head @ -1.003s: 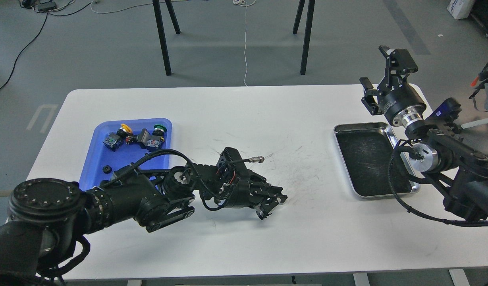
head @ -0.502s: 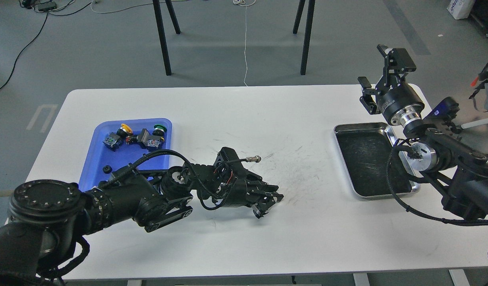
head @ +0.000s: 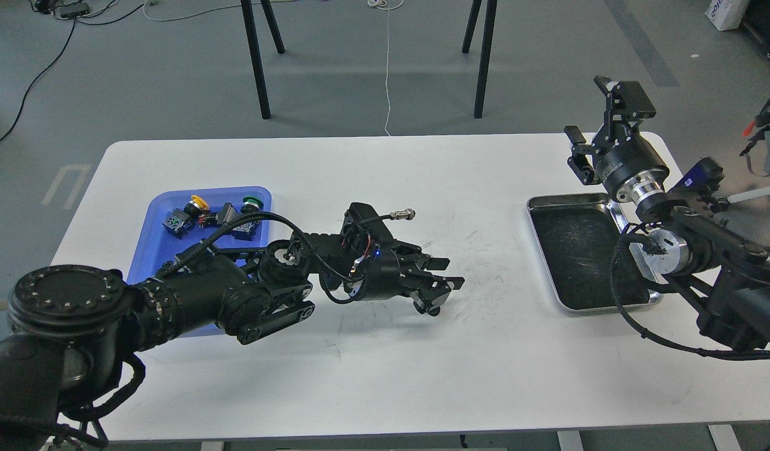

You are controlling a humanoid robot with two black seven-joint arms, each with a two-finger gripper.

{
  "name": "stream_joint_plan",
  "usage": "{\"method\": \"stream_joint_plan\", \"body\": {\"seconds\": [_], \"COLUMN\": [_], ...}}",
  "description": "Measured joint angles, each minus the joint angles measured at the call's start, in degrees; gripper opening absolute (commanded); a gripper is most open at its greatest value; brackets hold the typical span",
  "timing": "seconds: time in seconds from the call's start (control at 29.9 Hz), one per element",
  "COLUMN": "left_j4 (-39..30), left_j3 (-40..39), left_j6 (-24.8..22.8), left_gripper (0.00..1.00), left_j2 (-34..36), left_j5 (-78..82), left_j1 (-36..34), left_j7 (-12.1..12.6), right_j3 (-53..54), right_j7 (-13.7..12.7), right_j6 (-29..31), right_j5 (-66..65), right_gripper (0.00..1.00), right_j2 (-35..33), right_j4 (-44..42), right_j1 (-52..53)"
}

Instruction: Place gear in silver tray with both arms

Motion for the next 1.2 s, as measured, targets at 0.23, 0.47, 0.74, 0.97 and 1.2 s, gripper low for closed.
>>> {"method": "stream_joint_plan", "body": {"seconds": [0.23, 0.47, 0.74, 0.97, 1.2], "left_j4": [-0.2, -0.2, -0.2, -0.1, -0.8], "left_j3": [-1.5, -2.5, -6.4, -14.0, -17.2], "left_j6": [-0.2, -1.4, -3.3, -9.4, -16.1], "left_gripper": [0.82, 0.99, 1.00, 1.00, 1.00], "left_j2": [0.0, 0.0, 0.0, 3.4, 10.9], "left_j5": [-12.8, -29.3, -43.9, -50.8, -59.5], "left_j1": [-2.5, -4.8, -6.0, -5.8, -4.7], "left_j7": [0.0, 0.0, 0.0, 0.0, 0.0], "right_j3": [-1.1, -1.2, -1.3, -1.5, -4.8], "right_j7": [0.0, 0.0, 0.0, 0.0, 0.0], "right_j6": [0.2, 0.7, 0.8, 0.9, 1.7], "right_j5": [0.0, -0.6, -1.6, -2.3, -5.2], "right_gripper": [0.99, 0.99, 0.99, 0.99, 0.99], "right_j2": [-0.7, -0.8, -0.1, 0.0, -1.3], "right_j4": [0.8, 1.5, 1.8, 2.0, 5.3], "right_j1": [-0.3, -1.5, -3.3, -4.2, -4.2]}}
